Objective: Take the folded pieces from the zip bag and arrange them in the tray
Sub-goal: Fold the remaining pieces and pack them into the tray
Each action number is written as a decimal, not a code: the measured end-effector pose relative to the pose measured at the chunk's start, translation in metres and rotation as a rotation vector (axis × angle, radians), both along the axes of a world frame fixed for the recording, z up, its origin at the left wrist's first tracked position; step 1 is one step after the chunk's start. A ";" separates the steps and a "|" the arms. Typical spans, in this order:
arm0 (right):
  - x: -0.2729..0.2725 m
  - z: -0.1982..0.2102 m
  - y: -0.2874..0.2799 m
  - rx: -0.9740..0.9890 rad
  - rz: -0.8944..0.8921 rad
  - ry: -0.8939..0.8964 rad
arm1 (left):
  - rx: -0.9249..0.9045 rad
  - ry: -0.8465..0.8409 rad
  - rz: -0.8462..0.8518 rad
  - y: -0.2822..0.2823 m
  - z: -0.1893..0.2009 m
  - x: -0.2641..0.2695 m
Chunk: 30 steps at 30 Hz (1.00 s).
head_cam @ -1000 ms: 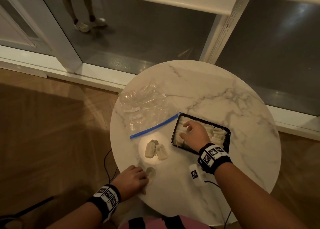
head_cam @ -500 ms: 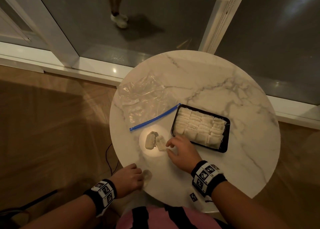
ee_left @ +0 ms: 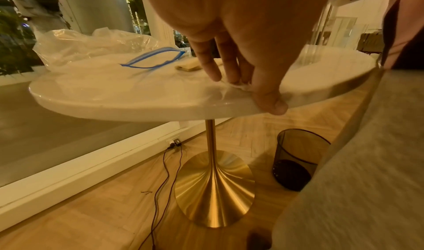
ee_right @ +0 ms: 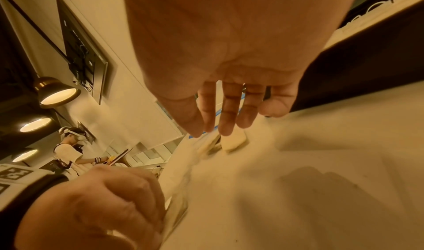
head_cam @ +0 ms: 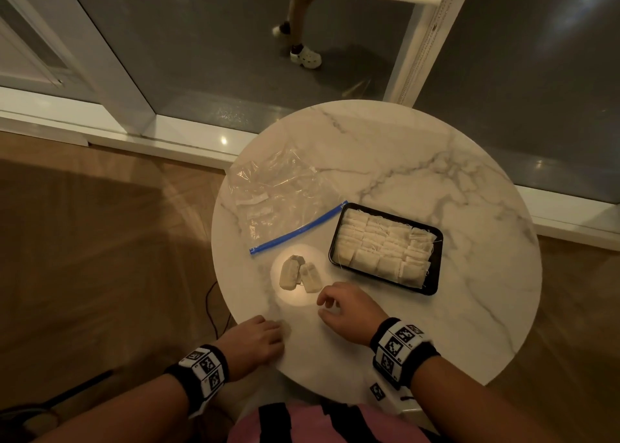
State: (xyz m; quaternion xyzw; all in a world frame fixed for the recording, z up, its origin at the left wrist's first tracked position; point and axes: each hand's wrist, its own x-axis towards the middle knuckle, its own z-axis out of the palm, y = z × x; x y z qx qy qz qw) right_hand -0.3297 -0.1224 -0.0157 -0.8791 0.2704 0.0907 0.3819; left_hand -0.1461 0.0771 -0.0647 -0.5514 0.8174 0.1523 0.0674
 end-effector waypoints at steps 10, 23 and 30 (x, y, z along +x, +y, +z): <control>-0.008 0.003 -0.001 0.047 -0.017 0.005 | -0.061 0.214 0.215 0.005 0.012 -0.004; 0.001 0.022 -0.008 0.375 -0.216 -0.219 | 0.002 1.069 1.007 -0.094 0.086 -0.036; -0.012 0.015 -0.019 0.518 -0.505 -0.290 | -0.059 1.032 1.124 -0.112 0.074 -0.042</control>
